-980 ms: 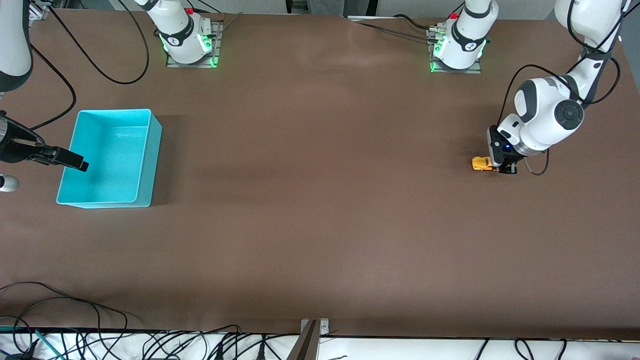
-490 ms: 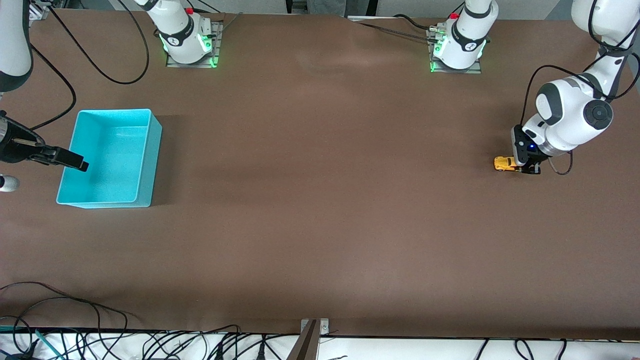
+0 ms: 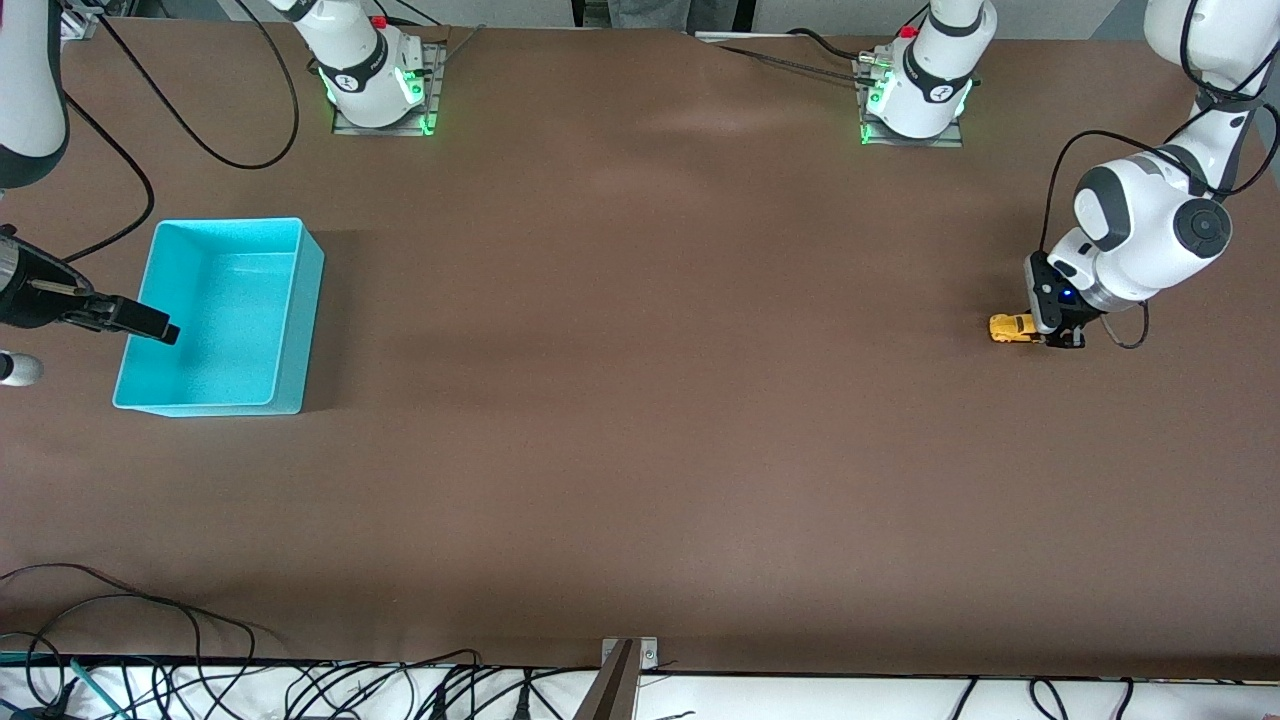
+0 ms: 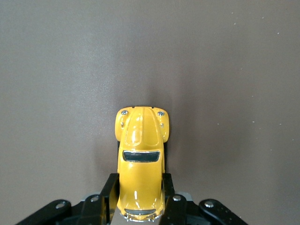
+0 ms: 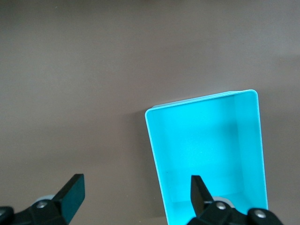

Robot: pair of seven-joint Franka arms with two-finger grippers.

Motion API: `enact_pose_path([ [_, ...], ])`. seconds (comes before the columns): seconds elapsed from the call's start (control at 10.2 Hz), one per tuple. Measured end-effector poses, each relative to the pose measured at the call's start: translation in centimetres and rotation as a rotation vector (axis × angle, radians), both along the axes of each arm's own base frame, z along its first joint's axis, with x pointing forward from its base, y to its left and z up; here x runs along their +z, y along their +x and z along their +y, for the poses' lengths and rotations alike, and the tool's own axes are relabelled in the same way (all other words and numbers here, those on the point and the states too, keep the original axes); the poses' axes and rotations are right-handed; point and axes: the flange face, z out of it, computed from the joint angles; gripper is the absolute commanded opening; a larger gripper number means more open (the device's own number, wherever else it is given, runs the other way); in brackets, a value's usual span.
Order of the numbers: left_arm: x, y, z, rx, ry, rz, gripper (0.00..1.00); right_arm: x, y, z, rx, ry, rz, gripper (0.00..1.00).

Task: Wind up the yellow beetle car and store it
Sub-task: 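Open the left gripper and lift it off the car, then reach the right gripper to the car while the left gripper withdraws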

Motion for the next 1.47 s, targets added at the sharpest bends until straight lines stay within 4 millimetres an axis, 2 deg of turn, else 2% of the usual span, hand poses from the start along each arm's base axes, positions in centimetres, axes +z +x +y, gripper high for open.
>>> enact_pose_path([
  [0.1,0.0,0.0,0.0,0.000,0.000,0.000,0.00,0.0,0.0,0.0,0.000,0.000,0.001,1.00],
  [0.2,0.0,0.0,0.0,0.001,0.000,0.000,0.41,0.0,0.0,0.0,0.000,0.000,0.000,1.00],
  [0.29,0.0,0.0,0.0,0.001,0.000,0.000,0.99,0.0,0.0,0.0,0.000,0.000,0.000,1.00],
  [0.69,-1.3,-0.4,0.2,0.026,-0.009,0.023,1.00,-0.1,0.0,0.0,0.000,0.000,0.001,1.00],
  [1.47,-0.9,0.1,0.3,0.030,-0.005,0.012,1.00,-0.1,0.0,0.0,0.000,0.000,0.000,1.00],
])
